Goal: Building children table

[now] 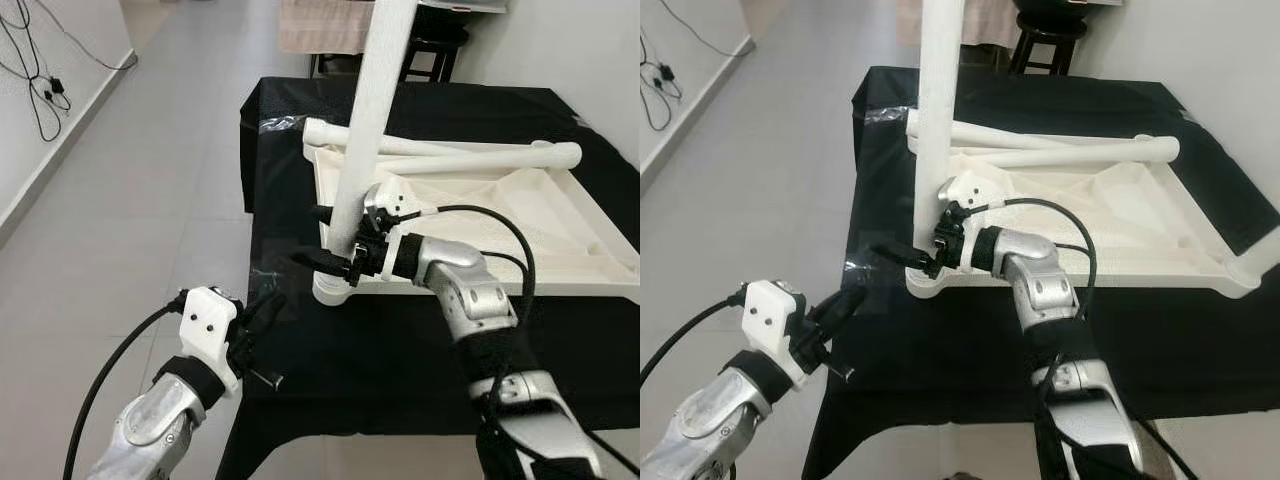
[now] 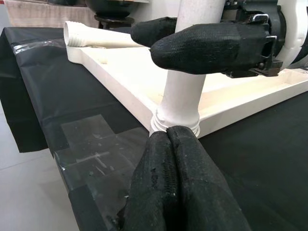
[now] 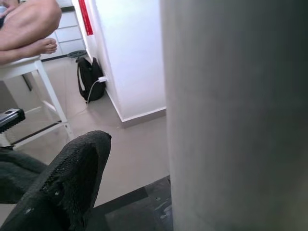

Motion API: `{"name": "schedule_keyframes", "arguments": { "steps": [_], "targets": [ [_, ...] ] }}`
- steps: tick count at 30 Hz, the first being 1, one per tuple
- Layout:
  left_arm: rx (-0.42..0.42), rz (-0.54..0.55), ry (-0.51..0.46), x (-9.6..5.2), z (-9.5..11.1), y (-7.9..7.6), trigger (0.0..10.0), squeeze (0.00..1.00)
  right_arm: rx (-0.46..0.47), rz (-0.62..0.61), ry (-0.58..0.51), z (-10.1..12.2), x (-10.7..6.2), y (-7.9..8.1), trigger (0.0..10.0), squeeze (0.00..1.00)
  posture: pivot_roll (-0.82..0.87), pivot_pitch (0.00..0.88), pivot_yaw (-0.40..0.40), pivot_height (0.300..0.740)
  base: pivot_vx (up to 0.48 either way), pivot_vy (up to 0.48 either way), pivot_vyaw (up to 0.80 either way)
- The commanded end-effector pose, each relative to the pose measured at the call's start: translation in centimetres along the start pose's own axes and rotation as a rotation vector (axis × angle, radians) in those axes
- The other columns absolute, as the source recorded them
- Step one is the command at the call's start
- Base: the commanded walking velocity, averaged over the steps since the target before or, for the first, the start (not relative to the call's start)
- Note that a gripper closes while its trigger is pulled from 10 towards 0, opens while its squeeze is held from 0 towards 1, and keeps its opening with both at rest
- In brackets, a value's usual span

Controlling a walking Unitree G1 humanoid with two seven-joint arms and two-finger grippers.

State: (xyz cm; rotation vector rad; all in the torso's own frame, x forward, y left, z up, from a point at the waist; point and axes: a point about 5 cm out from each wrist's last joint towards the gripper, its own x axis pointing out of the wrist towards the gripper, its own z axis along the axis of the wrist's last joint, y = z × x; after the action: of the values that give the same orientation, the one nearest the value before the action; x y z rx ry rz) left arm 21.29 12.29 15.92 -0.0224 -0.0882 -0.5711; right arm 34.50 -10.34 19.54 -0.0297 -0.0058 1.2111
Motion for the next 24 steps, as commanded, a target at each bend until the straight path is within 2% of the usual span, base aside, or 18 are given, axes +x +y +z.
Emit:
{"name": "schedule_keyframes", "arguments": {
  "steps": [1,3,4,5,6,8,15,17,19,20,21,22,23,24],
  "targets": [
    [0.000,0.004,0.010,-0.1,-0.4,0.0,10.0,0.00,0.010,0.057,0.013,-0.5,0.7,0.6,10.0,0.00,0.07,0.099,-0.102,0.740,0.000,0.000,0.00],
    [0.000,0.004,0.010,-0.1,-0.4,0.0,10.0,0.00,0.010,0.057,0.013,-0.5,0.7,0.6,10.0,0.00,0.07,0.099,-0.102,0.740,0.000,0.000,0.00],
    [0.000,0.004,0.011,-0.2,-0.4,0.0,10.0,0.00,0.018,0.064,0.026,-0.3,0.5,-0.2,10.0,0.00,0.07,0.098,-0.103,0.740,0.000,0.000,0.00],
    [0.000,0.004,0.011,-0.2,-0.4,0.0,10.0,0.00,0.018,0.064,0.026,-0.3,0.5,-0.2,10.0,0.00,0.07,0.098,-0.103,0.740,0.000,0.000,0.00],
    [-0.001,0.005,0.014,-0.2,-0.4,0.0,10.0,0.00,0.051,0.080,0.032,-0.1,0.1,-1.0,0.0,0.00,0.08,0.101,-0.100,0.740,0.000,0.000,0.00],
    [-0.002,0.005,0.017,-0.3,-0.4,0.0,10.0,0.00,0.094,0.075,0.034,-0.1,-1.0,-2.0,0.0,0.00,0.08,0.102,-0.094,0.740,0.000,0.000,0.00],
    [-0.002,0.004,0.015,-0.3,-0.4,0.0,10.0,0.00,0.053,0.004,0.018,-0.4,-2.9,-2.0,0.0,0.00,0.08,0.109,-0.091,0.740,0.000,0.000,0.00],
    [-0.002,0.004,0.014,-0.4,-0.3,-0.1,10.0,0.00,0.016,-0.098,0.024,-0.6,-3.5,-2.2,0.0,0.00,0.08,0.115,-0.094,0.740,0.000,0.000,0.00],
    [-0.002,0.003,0.014,-0.5,-0.3,-0.1,10.0,0.00,0.038,-0.300,0.033,-1.4,-4.1,-2.3,0.0,0.00,0.09,0.118,-0.101,0.740,0.000,0.000,0.00],
    [-0.002,0.003,0.014,-0.6,-0.2,-0.1,10.0,0.00,0.045,-0.359,0.041,-1.8,-4.2,-2.4,0.0,0.00,0.09,0.119,-0.102,0.740,0.000,0.000,0.00],
    [-0.002,0.003,0.014,-0.6,-0.2,-0.1,10.0,0.00,0.045,-0.359,0.041,-1.8,-4.2,-2.4,0.0,0.00,0.09,0.119,-0.102,0.740,0.000,0.000,0.00],
    [-0.001,0.003,0.014,-0.6,-0.2,0.0,10.0,0.00,0.033,-0.546,0.081,-2.7,-4.3,-2.1,0.0,0.00,0.10,0.123,-0.104,0.740,0.000,0.000,0.00],
    [-0.001,0.003,0.014,-0.7,-0.2,0.0,10.0,0.00,0.018,-0.672,0.107,-3.2,-4.4,-1.8,0.0,0.00,0.10,0.123,-0.104,0.740,0.000,0.000,0.00],
    [-0.001,0.003,0.014,-0.7,-0.2,0.0,10.0,0.00,0.018,-0.672,0.107,-3.2,-4.4,-1.8,0.0,0.00,0.10,0.123,-0.104,0.740,0.000,0.000,0.00]
  ]
}}
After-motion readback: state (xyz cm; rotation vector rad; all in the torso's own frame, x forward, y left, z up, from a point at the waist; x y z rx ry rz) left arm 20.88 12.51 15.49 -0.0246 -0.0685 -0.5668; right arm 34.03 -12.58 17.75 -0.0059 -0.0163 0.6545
